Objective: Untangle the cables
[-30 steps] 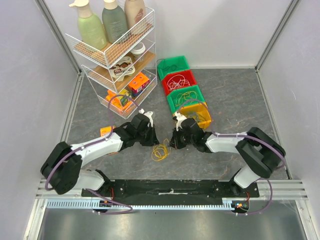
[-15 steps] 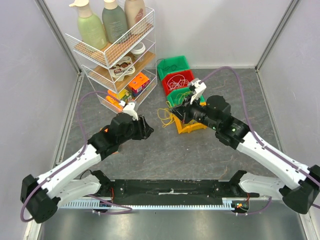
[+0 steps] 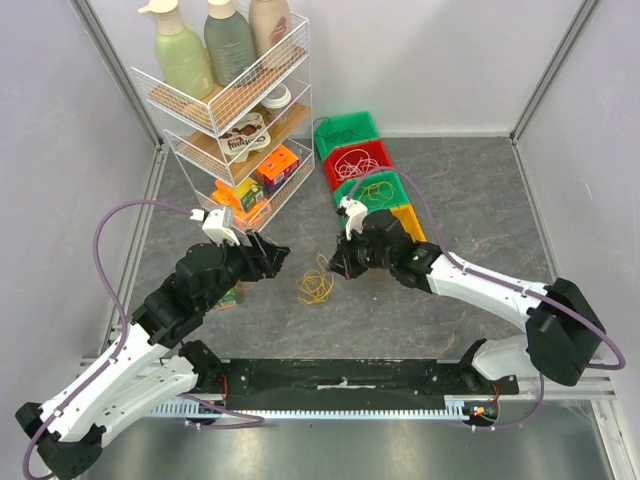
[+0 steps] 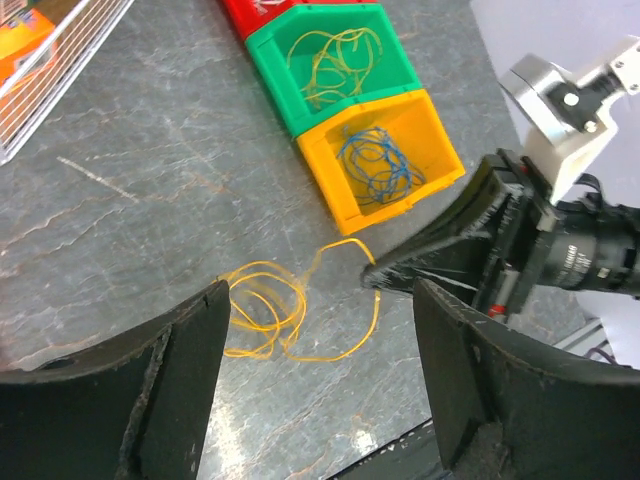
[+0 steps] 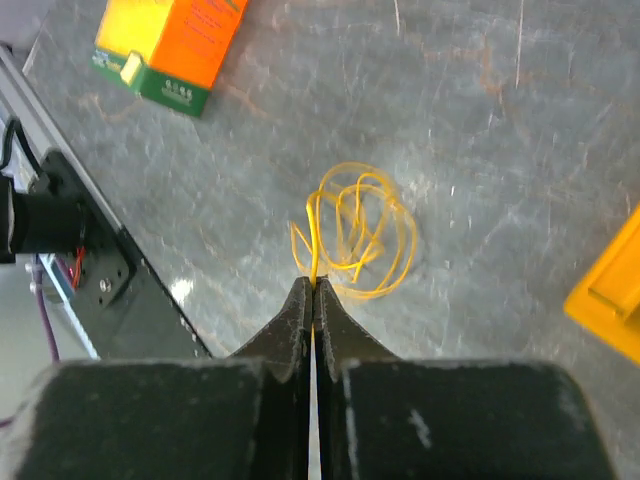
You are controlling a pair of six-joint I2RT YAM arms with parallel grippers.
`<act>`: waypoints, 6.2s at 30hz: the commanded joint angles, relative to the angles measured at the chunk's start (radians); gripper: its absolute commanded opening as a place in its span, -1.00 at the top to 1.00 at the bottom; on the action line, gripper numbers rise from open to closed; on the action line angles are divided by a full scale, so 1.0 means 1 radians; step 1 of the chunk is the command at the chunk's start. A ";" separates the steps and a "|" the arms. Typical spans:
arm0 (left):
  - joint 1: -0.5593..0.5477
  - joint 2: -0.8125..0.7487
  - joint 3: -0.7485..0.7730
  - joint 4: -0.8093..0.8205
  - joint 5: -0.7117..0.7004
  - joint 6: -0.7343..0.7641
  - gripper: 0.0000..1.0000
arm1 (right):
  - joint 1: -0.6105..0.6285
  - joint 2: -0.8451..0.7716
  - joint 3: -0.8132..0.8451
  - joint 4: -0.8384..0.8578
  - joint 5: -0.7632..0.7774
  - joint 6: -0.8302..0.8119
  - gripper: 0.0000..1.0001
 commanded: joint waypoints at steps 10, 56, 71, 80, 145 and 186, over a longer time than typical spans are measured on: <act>0.005 0.089 -0.012 0.038 0.113 -0.014 -0.53 | 0.011 -0.105 0.242 -0.107 -0.096 -0.072 1.00; 0.077 0.399 -0.049 0.206 0.314 -0.052 0.49 | 0.011 -0.253 0.455 -0.119 -0.251 -0.040 1.00; 0.109 0.348 -0.165 0.197 0.313 -0.034 0.74 | 0.011 -0.297 0.576 -0.084 -0.257 -0.073 1.00; 0.131 0.233 -0.210 0.096 0.231 -0.026 0.96 | 0.011 -0.343 0.546 -0.171 -0.146 -0.144 1.00; 0.174 0.101 0.170 0.404 0.862 0.124 -0.68 | 0.011 -0.323 0.472 -0.277 -0.115 -0.173 1.00; 0.001 0.218 0.336 0.107 0.299 0.011 0.96 | -0.012 -0.342 0.198 -0.362 0.231 -0.172 -0.76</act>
